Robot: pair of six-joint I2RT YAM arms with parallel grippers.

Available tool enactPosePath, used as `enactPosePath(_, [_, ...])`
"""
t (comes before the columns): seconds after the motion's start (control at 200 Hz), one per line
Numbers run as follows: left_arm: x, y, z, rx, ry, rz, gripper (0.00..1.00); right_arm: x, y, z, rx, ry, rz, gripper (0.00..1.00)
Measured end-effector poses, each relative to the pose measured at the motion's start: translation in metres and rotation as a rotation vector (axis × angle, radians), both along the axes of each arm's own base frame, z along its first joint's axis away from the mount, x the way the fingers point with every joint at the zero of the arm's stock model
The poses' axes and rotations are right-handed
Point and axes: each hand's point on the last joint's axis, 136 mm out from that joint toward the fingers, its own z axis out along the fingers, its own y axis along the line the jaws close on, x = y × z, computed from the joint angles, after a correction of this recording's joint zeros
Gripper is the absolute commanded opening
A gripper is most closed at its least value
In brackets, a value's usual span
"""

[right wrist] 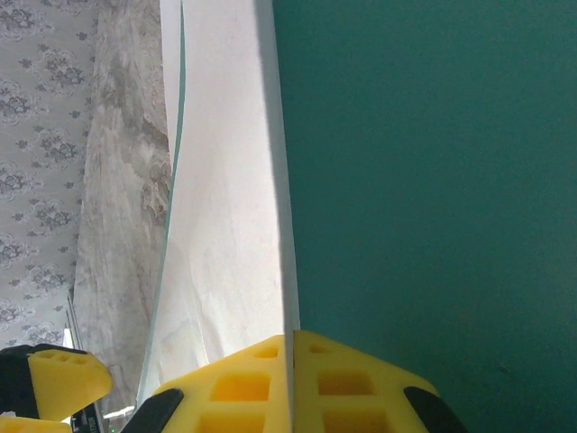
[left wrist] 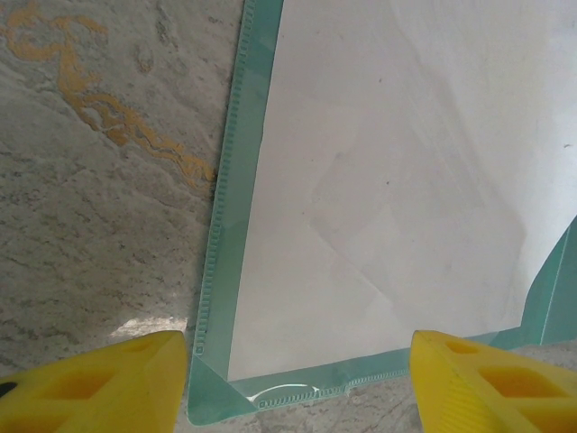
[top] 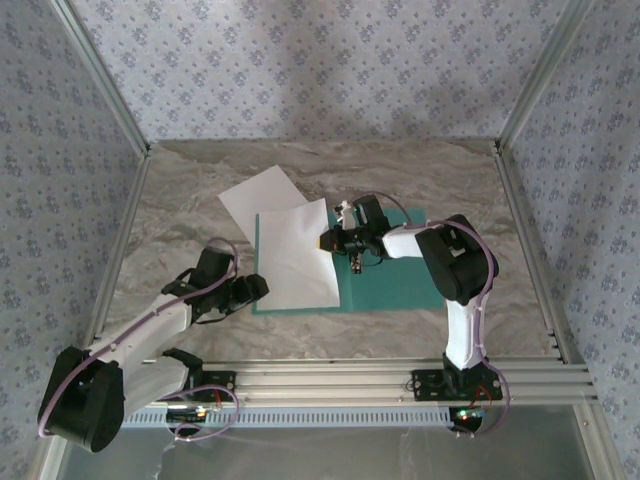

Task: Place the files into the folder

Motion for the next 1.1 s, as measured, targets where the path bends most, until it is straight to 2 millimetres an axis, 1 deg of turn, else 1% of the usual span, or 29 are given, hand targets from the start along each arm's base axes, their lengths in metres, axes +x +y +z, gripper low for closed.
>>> enactPosePath(0.35, [0.003, -0.001, 0.002, -0.006, -0.014, 0.0, 0.67, -0.004, 0.005, 0.0, 0.006, 0.003, 0.006, 0.06])
enactPosePath(0.44, [0.003, -0.001, 0.002, -0.006, -0.015, 0.0, 0.67, -0.005, 0.005, 0.0, 0.006, 0.005, 0.007, 0.07])
enactPosePath(0.52, [0.003, -0.001, 0.002, -0.006, -0.015, 0.0, 0.67, -0.006, 0.006, 0.0, 0.006, 0.005, 0.01, 0.1])
enactPosePath(0.58, [0.003, -0.001, 0.002, -0.006, -0.015, 0.0, 0.67, -0.006, 0.006, -0.001, 0.004, 0.008, 0.011, 0.14])
enactPosePath(0.69, [0.003, -0.001, 0.002, -0.005, -0.014, 0.0, 0.67, -0.009, 0.003, -0.006, -0.021, 0.02, 0.013, 0.3])
enactPosePath(0.72, [0.003, -0.001, 0.001, -0.003, -0.013, -0.001, 0.67, -0.011, 0.002, -0.006, -0.032, 0.023, 0.015, 0.33])
enactPosePath(0.79, [0.002, 0.001, 0.001, 0.013, -0.01, -0.003, 0.67, -0.012, -0.001, -0.003, -0.053, 0.022, 0.021, 0.38])
enactPosePath(0.86, [0.003, 0.004, 0.003, 0.035, -0.012, -0.007, 0.67, -0.012, -0.005, 0.005, -0.076, 0.016, 0.023, 0.43])
enactPosePath(0.939, [0.01, 0.005, 0.014, 0.057, -0.032, -0.011, 0.67, -0.009, -0.012, 0.017, -0.099, -0.002, 0.022, 0.47])
enactPosePath(1.004, [0.02, 0.003, 0.028, 0.072, -0.064, -0.018, 0.67, -0.007, -0.02, 0.029, -0.115, -0.021, 0.013, 0.5])
enactPosePath(1.034, [0.025, 0.002, 0.034, 0.082, -0.08, -0.022, 0.67, -0.007, -0.024, 0.035, -0.122, -0.03, 0.008, 0.54])
enactPosePath(1.099, [0.036, -0.001, 0.047, 0.102, -0.113, -0.035, 0.67, -0.007, -0.033, 0.046, -0.138, -0.051, -0.001, 0.55])
